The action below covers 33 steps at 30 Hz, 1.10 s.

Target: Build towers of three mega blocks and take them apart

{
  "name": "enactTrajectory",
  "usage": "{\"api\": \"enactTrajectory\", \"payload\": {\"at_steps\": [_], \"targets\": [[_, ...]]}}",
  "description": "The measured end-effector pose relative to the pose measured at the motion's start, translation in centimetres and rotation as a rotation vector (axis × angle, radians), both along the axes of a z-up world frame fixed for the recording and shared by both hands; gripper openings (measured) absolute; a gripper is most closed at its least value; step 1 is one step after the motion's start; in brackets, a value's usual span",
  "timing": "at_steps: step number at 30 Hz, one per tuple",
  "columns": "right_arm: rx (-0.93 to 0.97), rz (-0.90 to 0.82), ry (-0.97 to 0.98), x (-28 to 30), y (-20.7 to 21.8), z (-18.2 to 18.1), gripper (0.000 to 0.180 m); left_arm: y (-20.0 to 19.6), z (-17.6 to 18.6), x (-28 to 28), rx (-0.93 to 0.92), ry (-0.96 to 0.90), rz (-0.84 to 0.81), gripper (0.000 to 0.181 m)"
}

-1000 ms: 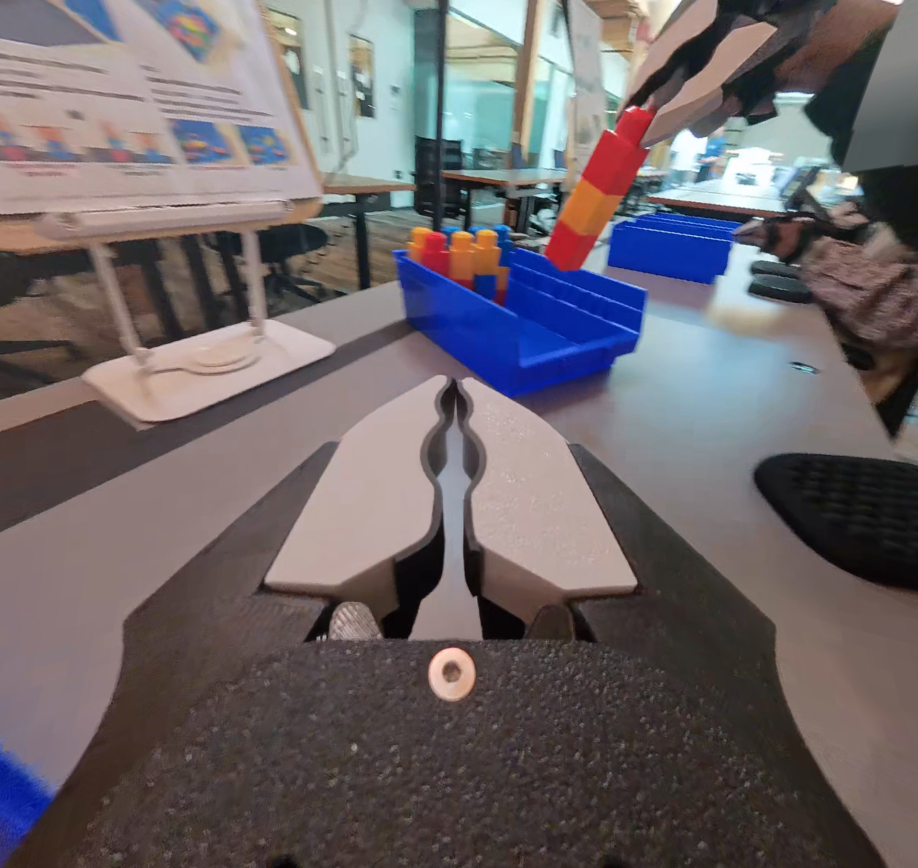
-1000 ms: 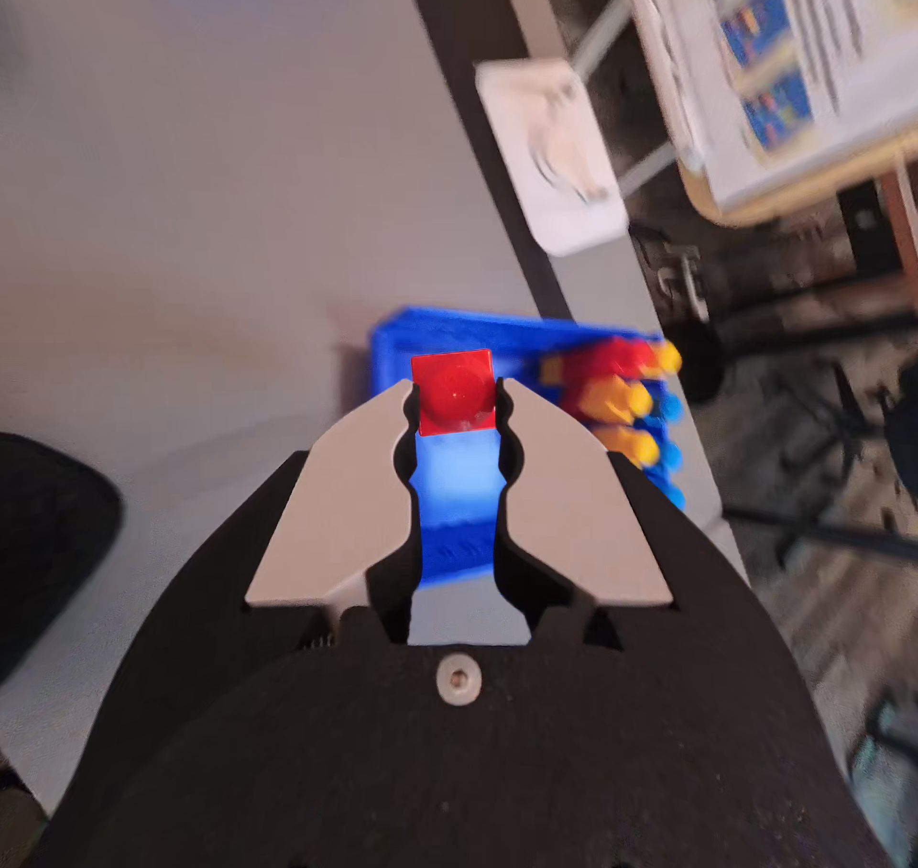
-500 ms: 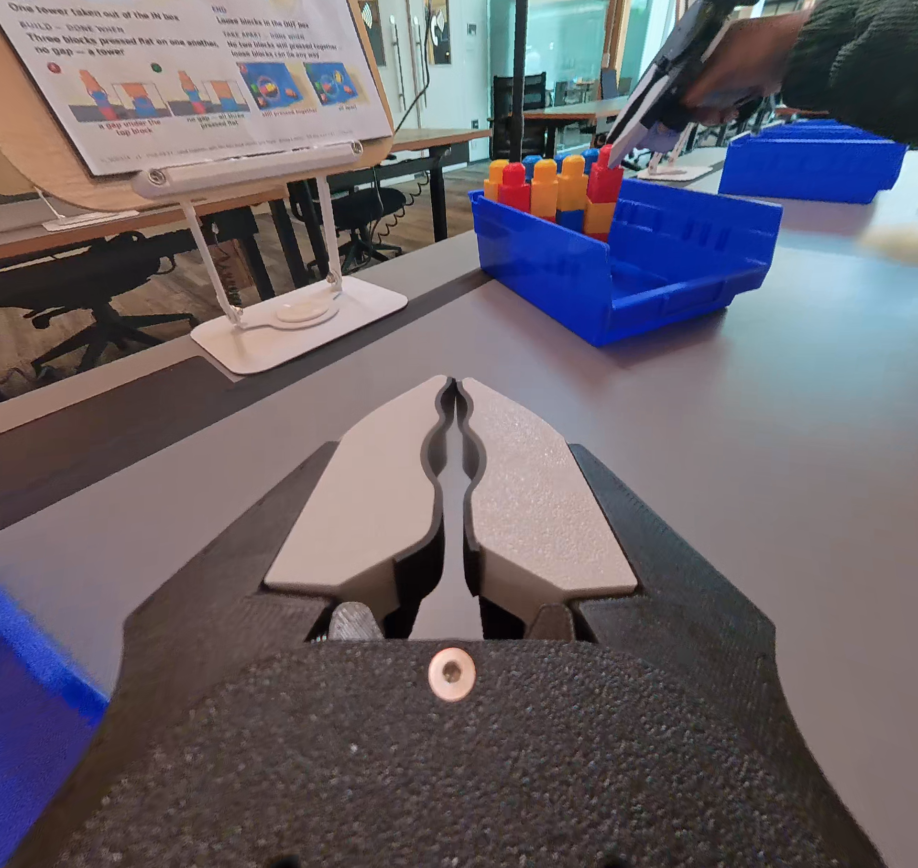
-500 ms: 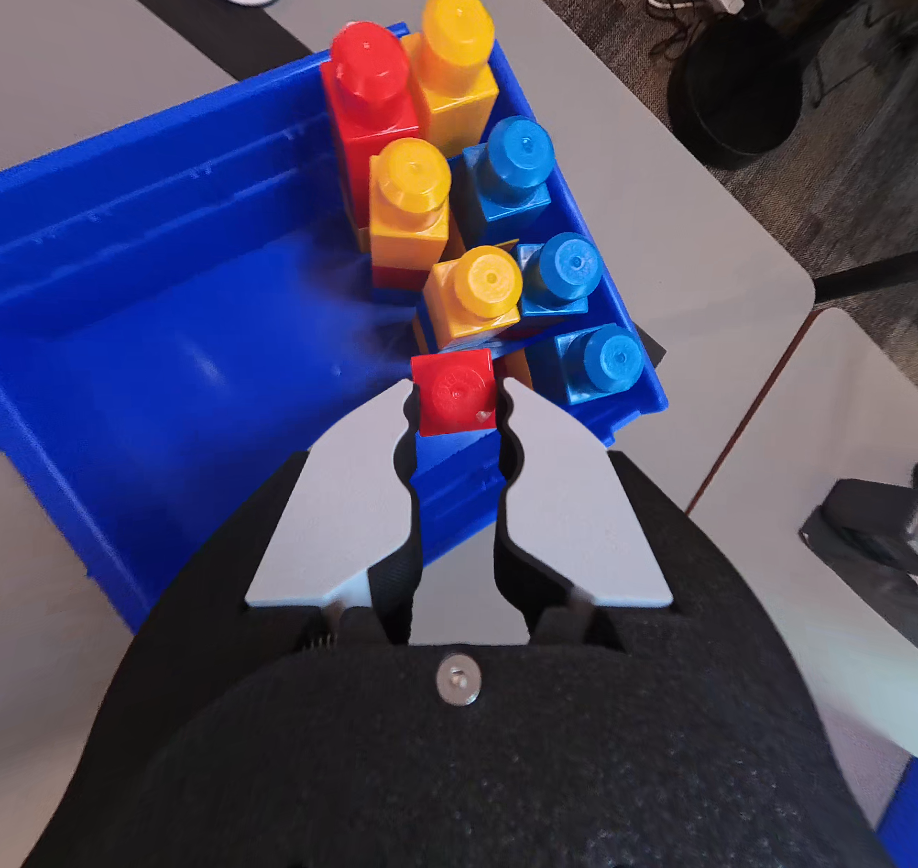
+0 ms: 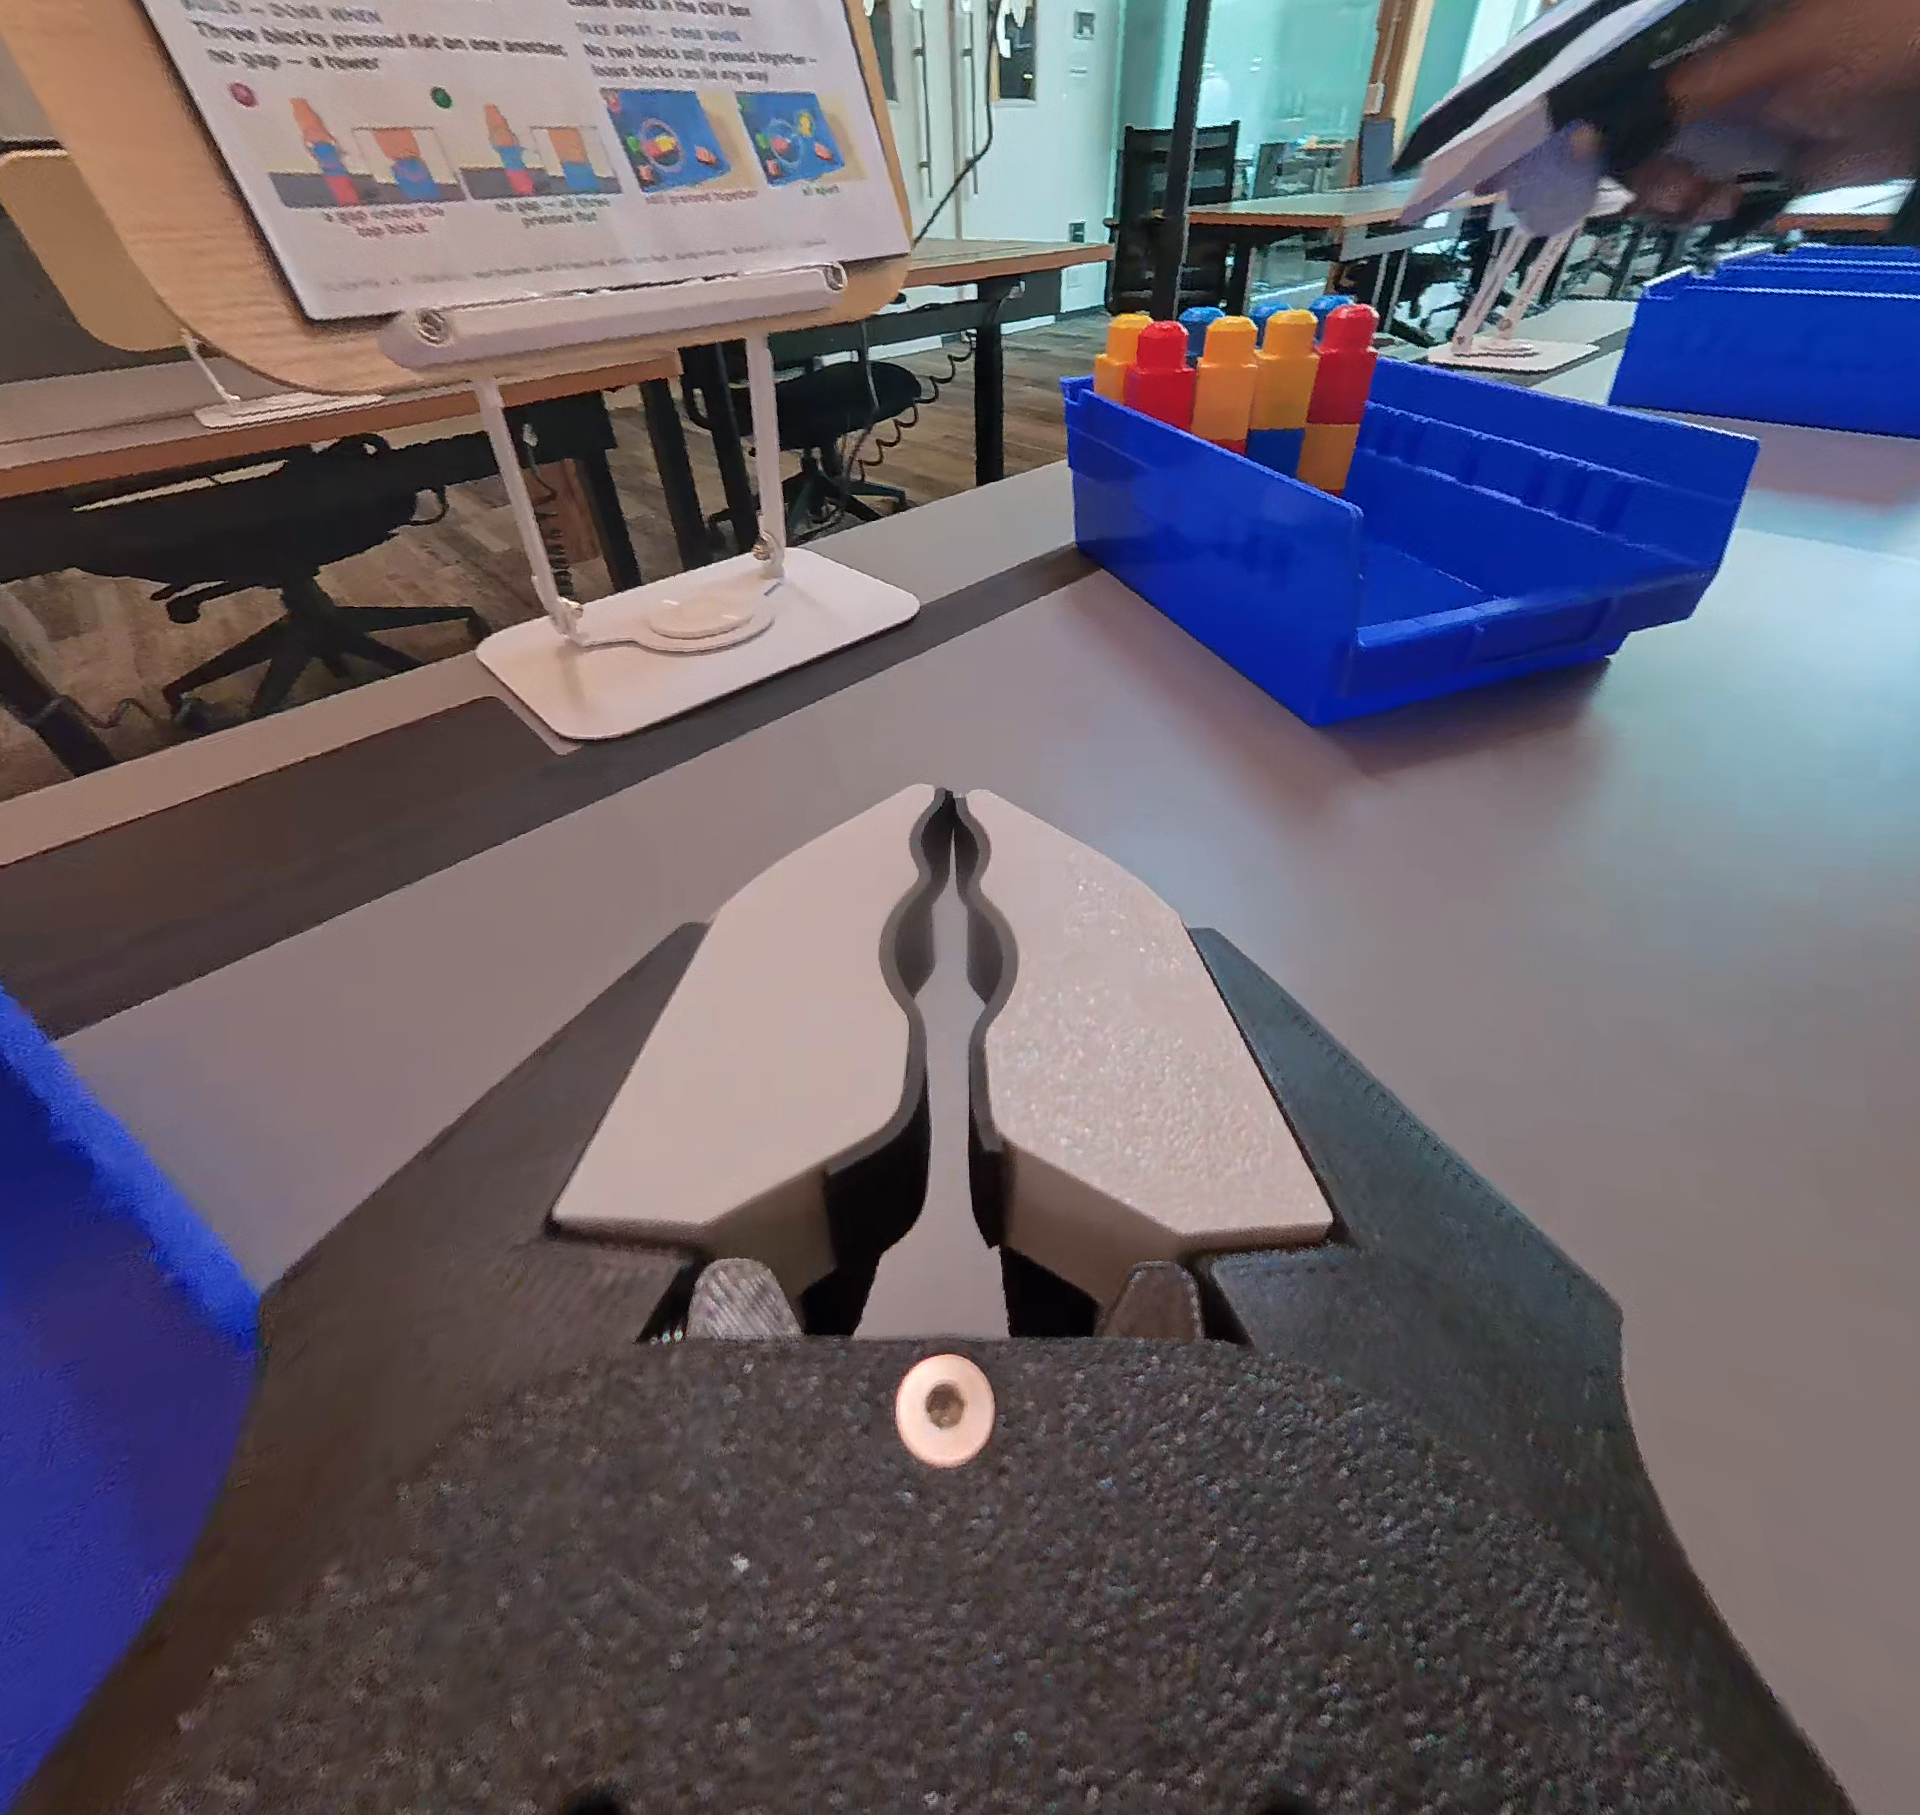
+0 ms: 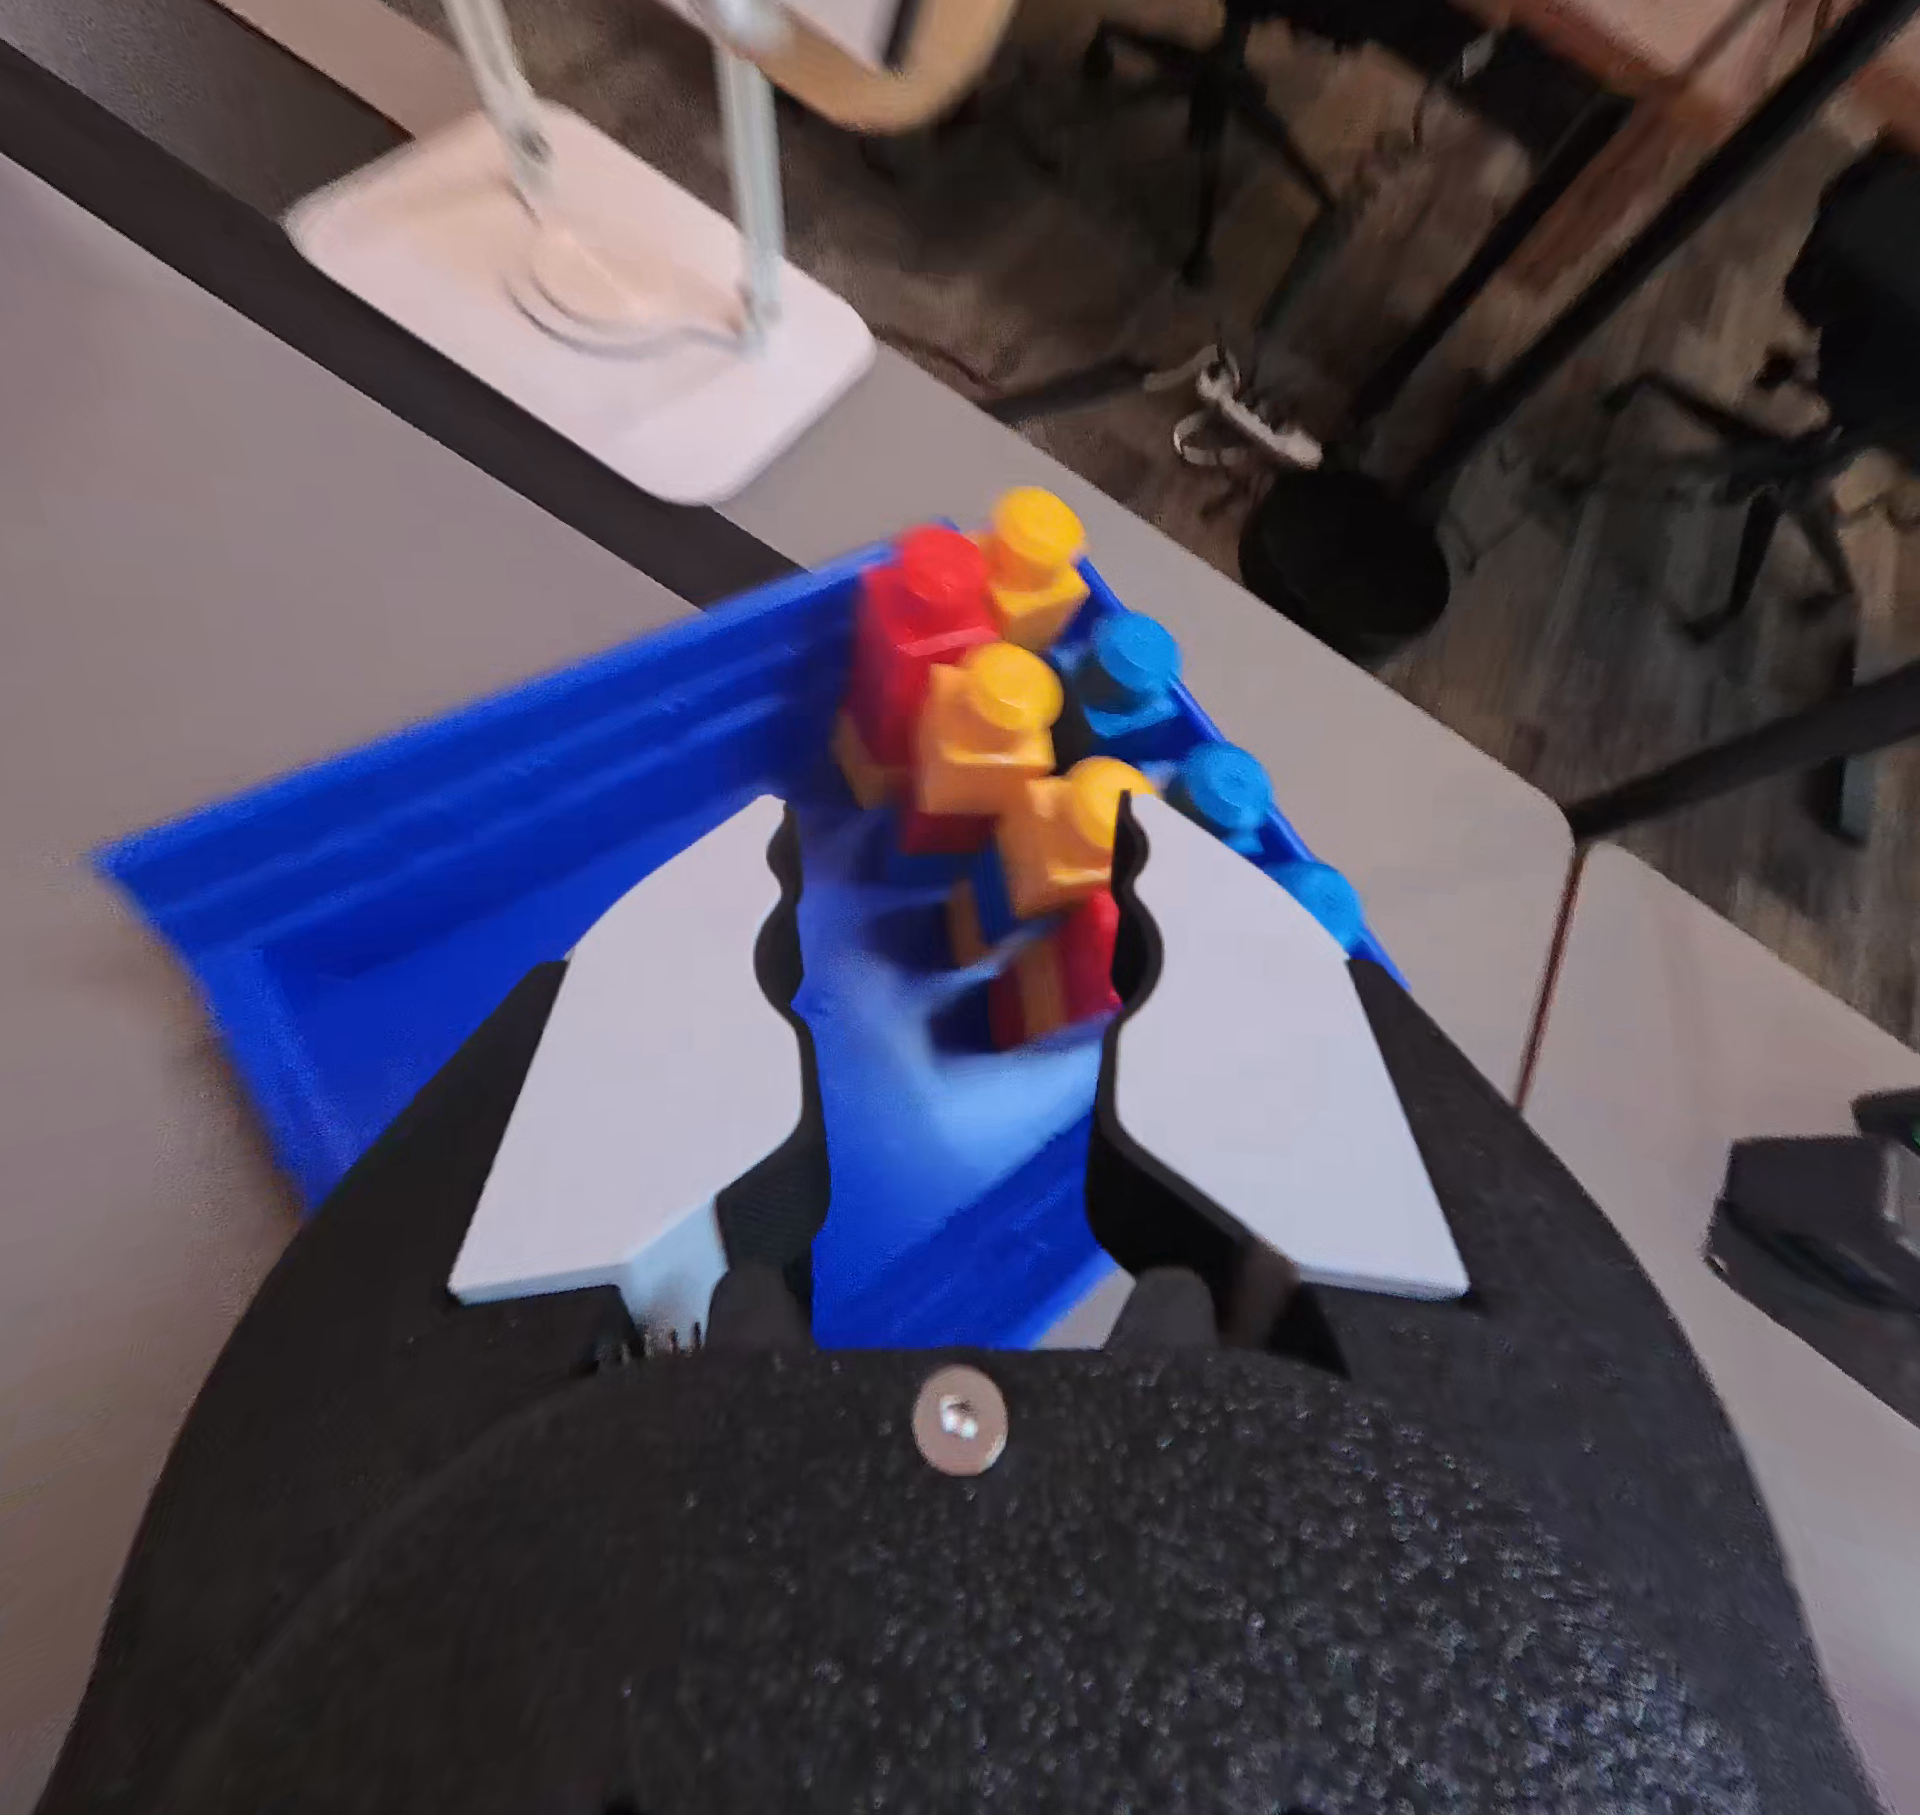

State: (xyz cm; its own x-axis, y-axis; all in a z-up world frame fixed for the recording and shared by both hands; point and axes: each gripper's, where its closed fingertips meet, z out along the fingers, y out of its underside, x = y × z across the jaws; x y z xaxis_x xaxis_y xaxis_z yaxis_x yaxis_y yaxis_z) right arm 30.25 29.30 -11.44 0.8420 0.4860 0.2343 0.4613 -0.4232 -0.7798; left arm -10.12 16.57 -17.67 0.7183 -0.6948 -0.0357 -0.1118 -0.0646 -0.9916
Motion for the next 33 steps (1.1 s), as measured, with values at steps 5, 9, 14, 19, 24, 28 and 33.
{"api": "enactTrajectory", "payload": {"at_steps": [5,9,14,19,24,28,33], "targets": [[0.132,0.137,0.173,-9.6,-8.4,2.4,0.066,0.7,3.7,-4.1,0.125,0.049,0.170,0.000],[0.216,0.183,0.197,-13.7,-15.0,1.2,0.064,0.7,8.3,-15.2,0.211,0.163,0.544,0.008],[0.205,0.144,0.174,-12.2,-19.3,-2.4,0.060,-0.5,4.7,-29.4,-0.058,0.132,0.850,0.053],[0.149,0.086,0.312,-9.3,-20.5,-4.0,0.055,0.4,-5.0,-32.5,-0.423,0.164,0.790,0.039],[0.152,0.036,0.412,-7.7,-20.4,-4.6,0.050,1.1,-5.8,-29.9,-0.460,0.253,0.761,0.011],[0.179,-0.023,0.412,-6.4,-20.1,-5.3,0.048,1.0,-5.1,-24.6,-0.441,0.256,0.683,0.012],[0.183,-0.067,0.441,-5.1,-20.4,-5.9,0.048,0.9,-5.1,-15.6,-0.415,0.189,0.506,0.020]]}}
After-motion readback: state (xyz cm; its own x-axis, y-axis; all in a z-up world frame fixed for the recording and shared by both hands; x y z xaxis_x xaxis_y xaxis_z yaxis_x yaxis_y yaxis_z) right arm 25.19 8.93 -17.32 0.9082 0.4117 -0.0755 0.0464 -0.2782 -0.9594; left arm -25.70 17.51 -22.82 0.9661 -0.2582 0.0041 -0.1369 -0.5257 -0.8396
